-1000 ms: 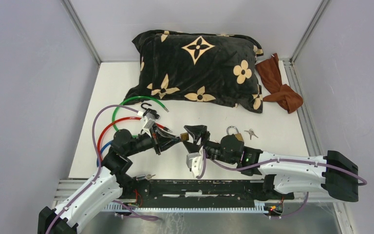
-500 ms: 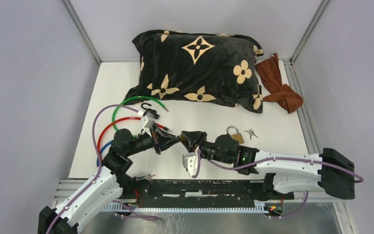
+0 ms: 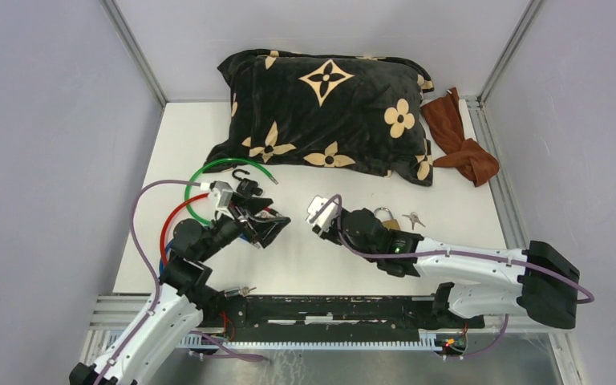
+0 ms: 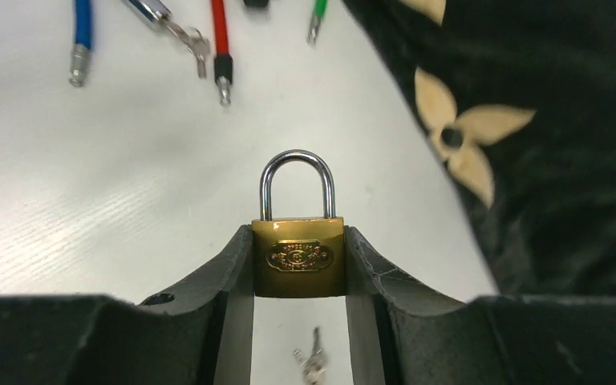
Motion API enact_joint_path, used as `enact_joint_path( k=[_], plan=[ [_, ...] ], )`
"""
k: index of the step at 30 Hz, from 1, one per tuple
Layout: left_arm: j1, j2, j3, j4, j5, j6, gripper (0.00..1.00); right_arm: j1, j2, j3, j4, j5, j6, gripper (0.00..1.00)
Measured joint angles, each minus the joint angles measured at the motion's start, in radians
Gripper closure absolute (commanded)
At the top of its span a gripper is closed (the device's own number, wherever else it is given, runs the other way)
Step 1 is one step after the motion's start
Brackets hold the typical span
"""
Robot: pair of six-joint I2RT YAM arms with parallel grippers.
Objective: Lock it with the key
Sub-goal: Place the lock at the center of the board.
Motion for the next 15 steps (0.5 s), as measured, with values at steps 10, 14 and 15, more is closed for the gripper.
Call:
enact_joint_path(
  k=[10,14,15],
  plan=[
    [0.136,-0.123,-0.07,-0.023,-0.172,-0.019,0.0,-0.055,0.177,0.048,-0.307,0.054,0.638,1.0],
    [0.156,-0.159,-0.084,-0.033,-0.195,-0.037,0.0,-0.062,0.206,0.046,-0.333,0.04,0.728,1.0],
    [0.158,-0.167,-0.087,-0.035,-0.196,-0.04,0.0,-0.064,0.214,0.045,-0.336,0.04,0.742,1.0]
  ],
)
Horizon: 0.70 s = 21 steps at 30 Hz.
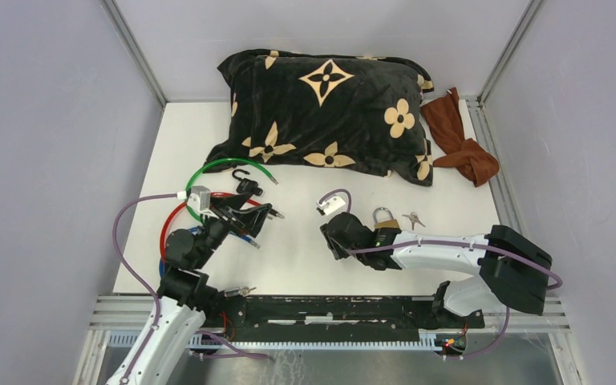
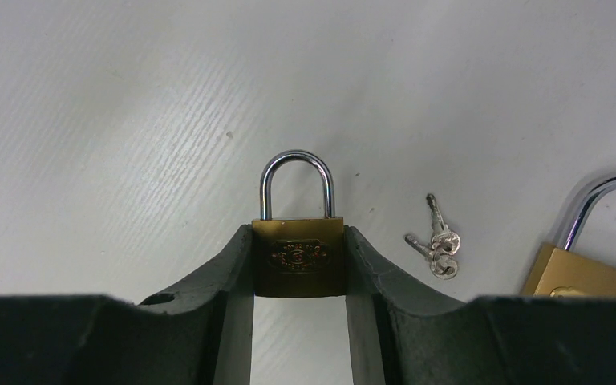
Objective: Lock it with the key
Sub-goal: Place the lock at the center of the board.
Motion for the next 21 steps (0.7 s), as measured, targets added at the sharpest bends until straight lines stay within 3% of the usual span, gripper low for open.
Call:
enact_joint_path(
  k=[7,8,10,12,18,21],
  plan=[
    [0.004,-0.022,-0.003,-0.013,-0.003,-0.013,0.0,-0.037,0.043,-0.042,-0.007,-0.004,0.055,1.0],
    [0.004,-0.026,-0.003,-0.013,-0.003,-0.013,0.0,-0.043,0.045,-0.048,-0.008,-0.007,0.058,0.97],
    [0.004,-0.032,-0.005,-0.013,-0.006,-0.014,0.0,-0.053,0.053,-0.056,-0.01,-0.011,0.062,0.8],
    [0.005,-0.038,-0.008,-0.013,-0.008,-0.014,0.0,-0.06,0.06,-0.056,-0.006,-0.015,0.065,0.69],
    [0.016,-0.043,-0.016,-0.015,-0.017,-0.014,0.0,-0.071,0.06,-0.056,-0.007,-0.023,0.067,0.47],
    [0.019,-0.043,-0.019,-0.017,-0.019,-0.014,0.0,-0.073,0.06,-0.053,-0.01,-0.027,0.064,0.41]
  ],
)
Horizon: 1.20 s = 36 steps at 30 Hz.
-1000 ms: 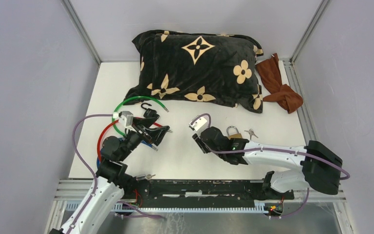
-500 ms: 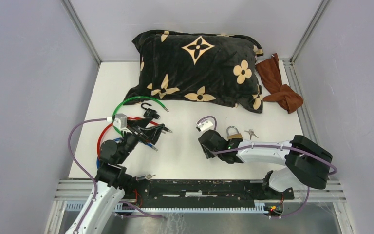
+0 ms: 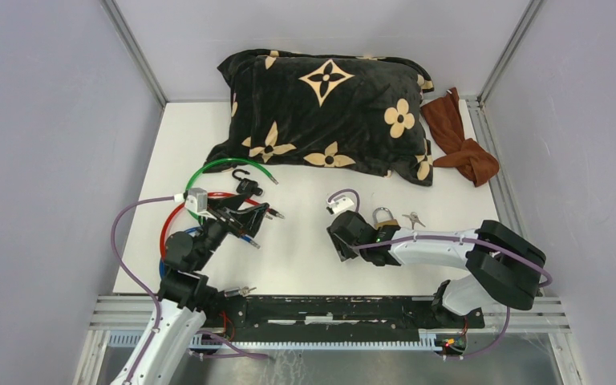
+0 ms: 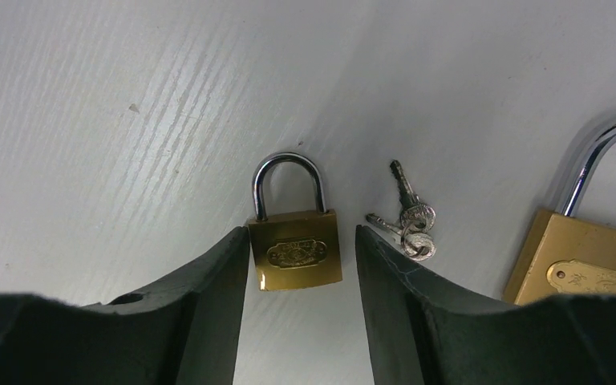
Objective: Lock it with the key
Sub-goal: Place the lock at the center of the board, then pick up the lock from the center of the board.
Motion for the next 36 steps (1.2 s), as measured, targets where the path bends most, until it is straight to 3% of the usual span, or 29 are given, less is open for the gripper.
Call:
enact_joint_path(
  k=[4,12,19,27,32,34,36],
  plan=[
    [0.0,-0.001,0.0,0.001,-0.001,0.0,0.0,-0.003,0.0,0.019,-0.033,0.0,-0.011,0.34],
    [0.008,-0.014,-0.001,0.002,-0.002,0.0,0.0,0.025,0.024,0.187,-0.093,-0.036,-0.146,0.35],
    [0.092,-0.084,-0.005,-0.001,-0.034,0.003,0.0,0.097,0.317,0.536,0.021,-0.277,-0.294,0.39],
    [0.271,-0.191,0.103,-0.08,-0.246,-0.006,0.0,0.13,0.644,0.873,0.017,-0.321,-0.394,0.42],
    [0.31,-0.219,0.196,-0.077,-0.316,0.019,0.0,0.176,0.768,0.985,-0.032,-0.313,-0.435,0.48],
    [0.314,-0.22,0.209,-0.078,-0.333,0.031,0.0,0.186,0.798,1.009,-0.052,-0.308,-0.438,0.54],
    [0.315,-0.221,0.211,-0.08,-0.342,0.039,0.0,0.188,0.805,1.026,-0.063,-0.298,-0.439,0.68]
  ],
)
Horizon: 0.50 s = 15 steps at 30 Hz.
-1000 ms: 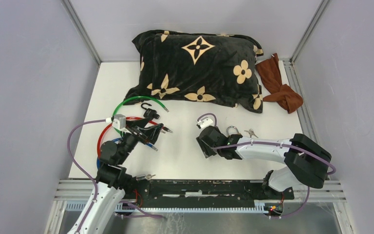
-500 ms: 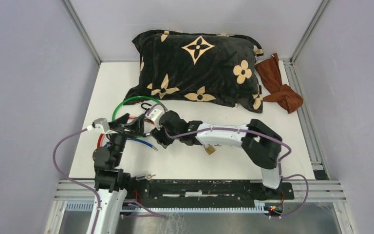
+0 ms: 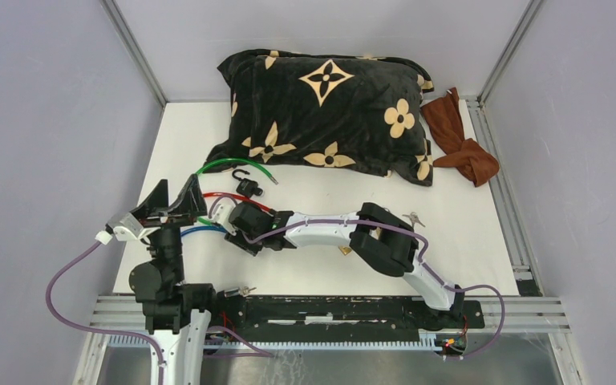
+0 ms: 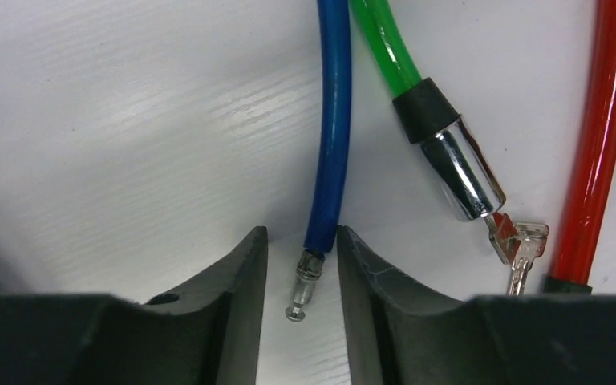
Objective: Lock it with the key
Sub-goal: Pick up the lock from the center of the board.
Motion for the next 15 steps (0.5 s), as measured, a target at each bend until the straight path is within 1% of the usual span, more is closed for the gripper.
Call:
enact_joint_path(
  k=[1,4,5,6,11,13,15],
  plan=[
    [0.0,0.0,0.0,-0.003,-0.002,0.003,0.0,0.0,0.0,0.002,-0.005,0.008,-0.003,0.76],
    [0.0,0.0,0.0,-0.01,-0.001,0.009,0.0,-0.003,0.0,0.005,-0.019,0.023,0.006,0.92],
    [0.0,0.0,0.0,-0.011,-0.001,0.011,0.0,-0.003,0.0,0.006,-0.02,0.024,0.004,0.99],
    [0.0,0.0,0.0,-0.012,0.0,0.013,0.0,-0.004,0.0,0.006,-0.023,0.028,0.007,1.0],
    [0.0,0.0,0.0,-0.022,0.016,0.051,0.0,-0.01,-0.015,-0.008,-0.031,0.03,0.013,1.0],
    [0.0,0.004,0.0,-0.033,0.047,0.094,0.0,-0.016,-0.054,-0.06,-0.034,0.023,0.016,1.0],
    [0.0,0.023,0.006,-0.066,0.092,0.15,0.0,-0.027,-0.125,-0.15,-0.031,0.004,0.024,1.0]
  ],
)
